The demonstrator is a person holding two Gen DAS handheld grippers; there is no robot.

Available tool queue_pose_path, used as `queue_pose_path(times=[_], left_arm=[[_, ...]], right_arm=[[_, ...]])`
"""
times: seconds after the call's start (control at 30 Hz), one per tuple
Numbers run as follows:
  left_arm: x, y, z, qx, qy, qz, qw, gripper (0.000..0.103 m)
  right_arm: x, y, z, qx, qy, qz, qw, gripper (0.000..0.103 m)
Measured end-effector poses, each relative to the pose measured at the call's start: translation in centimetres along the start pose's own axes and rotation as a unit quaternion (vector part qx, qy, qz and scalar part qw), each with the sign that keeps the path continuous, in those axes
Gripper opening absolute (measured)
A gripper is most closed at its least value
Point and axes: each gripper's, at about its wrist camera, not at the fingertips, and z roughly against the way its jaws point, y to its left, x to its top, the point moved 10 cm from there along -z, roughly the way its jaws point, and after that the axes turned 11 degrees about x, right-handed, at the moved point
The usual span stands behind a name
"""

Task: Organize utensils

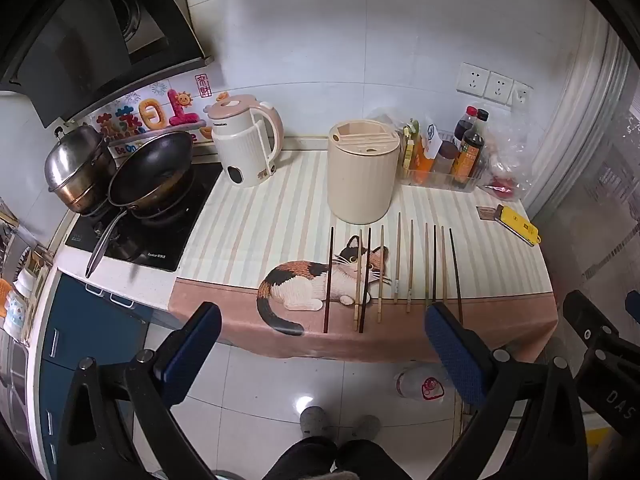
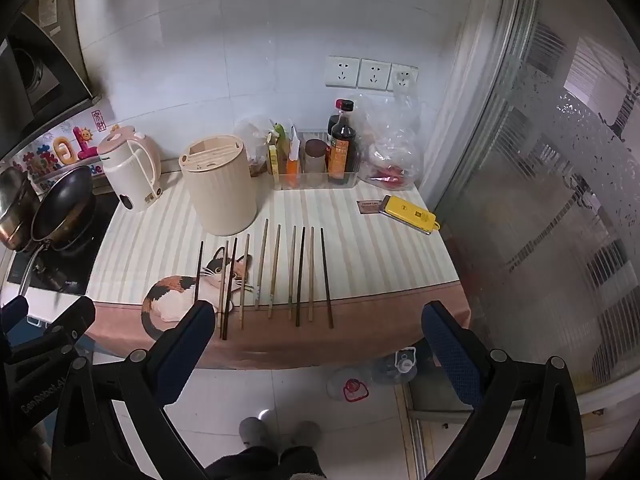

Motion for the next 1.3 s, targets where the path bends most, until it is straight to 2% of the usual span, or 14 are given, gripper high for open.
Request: queue_pose_path(times=[0.6,0.8,1.3], left_arm=[[0.0,-0.1,0.0,-0.001,0.002,0.000,1.0000,0.103],[-0.6,-1.7,-0.5,-0.003,0.001,-0.001,1.0000,0.103],[-0.3,-2.9,-1.0,-0.004,0.005,0.000,1.0000,0.103]], right_arm=[[0.2,-0.1,-0.7,0.002,0.005,-0.001,1.000,0.103],[0.3,-0.2,-0.8,0.002,0.007,0.000,1.000,0.103],[0.3,-0.1,-1.1,0.001,0.008,0.000,1.000,0.103]])
